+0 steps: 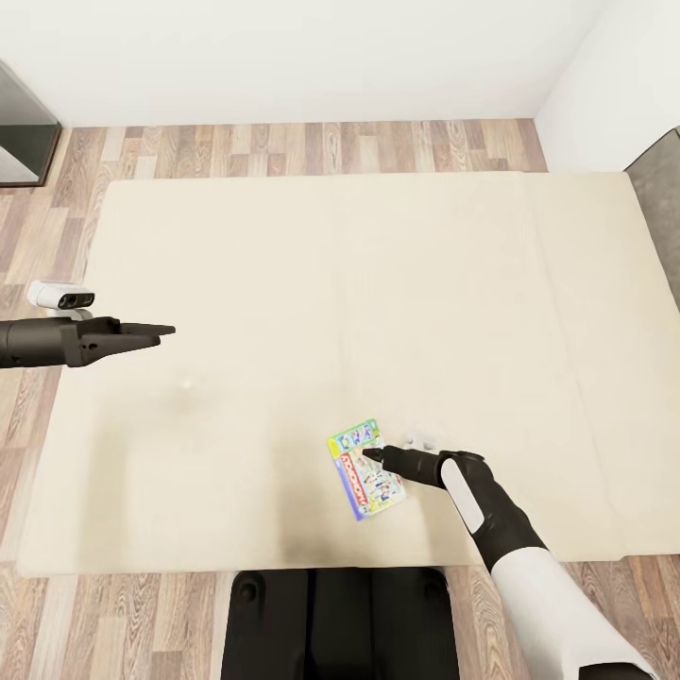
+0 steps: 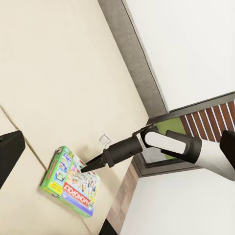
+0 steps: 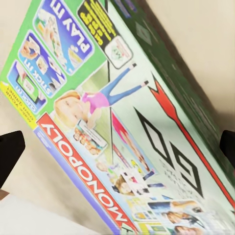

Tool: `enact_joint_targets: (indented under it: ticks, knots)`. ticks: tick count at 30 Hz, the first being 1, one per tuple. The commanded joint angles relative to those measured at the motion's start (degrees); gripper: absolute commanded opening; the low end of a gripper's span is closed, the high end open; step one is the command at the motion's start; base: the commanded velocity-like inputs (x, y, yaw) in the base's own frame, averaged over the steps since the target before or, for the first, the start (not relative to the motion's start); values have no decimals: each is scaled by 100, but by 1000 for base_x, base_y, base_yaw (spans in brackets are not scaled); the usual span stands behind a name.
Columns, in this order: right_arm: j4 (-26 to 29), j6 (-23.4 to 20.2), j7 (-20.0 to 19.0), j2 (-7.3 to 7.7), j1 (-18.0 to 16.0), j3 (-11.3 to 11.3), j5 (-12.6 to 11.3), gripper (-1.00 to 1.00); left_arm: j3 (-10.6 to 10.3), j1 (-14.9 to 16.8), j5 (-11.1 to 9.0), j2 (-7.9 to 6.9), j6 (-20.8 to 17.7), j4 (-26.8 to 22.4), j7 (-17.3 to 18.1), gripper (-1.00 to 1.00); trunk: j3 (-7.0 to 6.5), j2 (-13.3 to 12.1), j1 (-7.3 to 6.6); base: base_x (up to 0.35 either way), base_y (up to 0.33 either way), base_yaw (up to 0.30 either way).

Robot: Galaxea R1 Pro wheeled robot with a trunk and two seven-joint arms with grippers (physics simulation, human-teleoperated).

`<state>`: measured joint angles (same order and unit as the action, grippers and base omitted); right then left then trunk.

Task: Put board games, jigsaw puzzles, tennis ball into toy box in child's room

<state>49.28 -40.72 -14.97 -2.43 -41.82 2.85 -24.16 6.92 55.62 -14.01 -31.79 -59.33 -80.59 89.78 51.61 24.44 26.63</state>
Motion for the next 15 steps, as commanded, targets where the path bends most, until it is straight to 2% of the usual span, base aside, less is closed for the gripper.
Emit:
enact_joint_targets:
  ticks: [1,14,15]
  knots:
    - [4,-24,-14,-2,-2,-4,9,100,0,2,2,-3,-61,-1,22,100,6,8,3,0,0,0]
    - [25,52,-16,-87,-2,9,16,100,1,2,3,-3,-61,-1,22,100,6,8,3,0,0,0]
    - [59,29,13,-120,-35,42,44,100,-15,-31,37,30,-52,26,22,100,6,8,3,0,0,0]
